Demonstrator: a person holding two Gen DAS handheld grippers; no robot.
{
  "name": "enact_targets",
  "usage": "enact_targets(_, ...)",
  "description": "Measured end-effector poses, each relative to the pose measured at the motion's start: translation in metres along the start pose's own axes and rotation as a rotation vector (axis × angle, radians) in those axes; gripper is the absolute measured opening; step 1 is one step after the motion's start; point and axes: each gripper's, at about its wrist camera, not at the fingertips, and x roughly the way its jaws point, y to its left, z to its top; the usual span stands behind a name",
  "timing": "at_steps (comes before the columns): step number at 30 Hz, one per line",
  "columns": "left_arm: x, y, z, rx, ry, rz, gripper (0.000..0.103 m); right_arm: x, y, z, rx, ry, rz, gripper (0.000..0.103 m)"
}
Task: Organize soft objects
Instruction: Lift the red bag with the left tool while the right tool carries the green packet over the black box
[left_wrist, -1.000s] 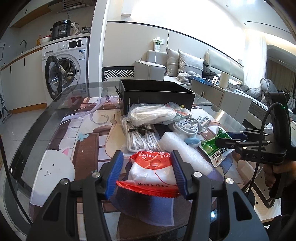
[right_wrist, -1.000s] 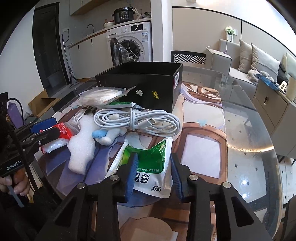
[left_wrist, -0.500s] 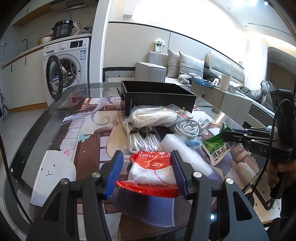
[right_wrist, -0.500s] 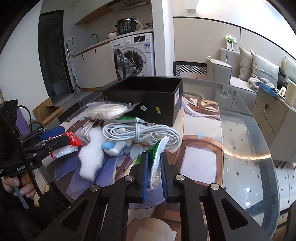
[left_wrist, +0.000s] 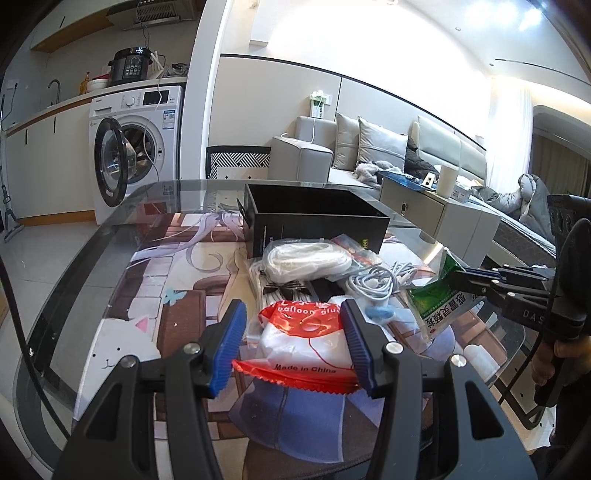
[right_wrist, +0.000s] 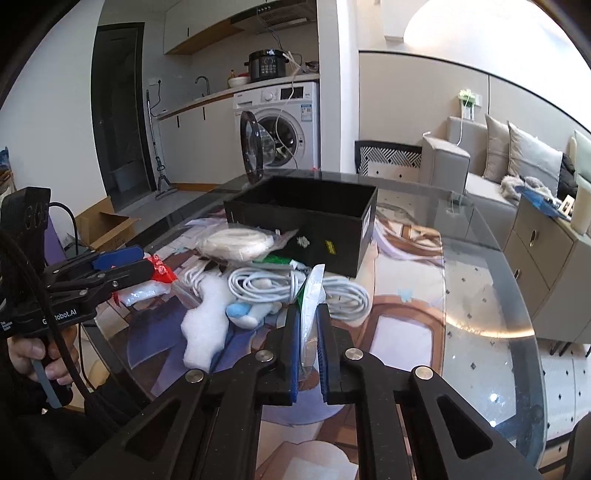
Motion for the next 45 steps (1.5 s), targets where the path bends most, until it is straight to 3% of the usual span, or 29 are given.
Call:
enact_targets(26,0.019,-0.002,0.056,0.014,-0.092,0.016,0.052,-0.024,0.007,0.068,-0.067,-0.171,0.005,0.008)
enact_targets(45,0.073,-0.005,0.100,-0.002,-0.117,0.022,0.052,0.009,-0.001,0.107,-0.065,-0.201,0.020,0.008)
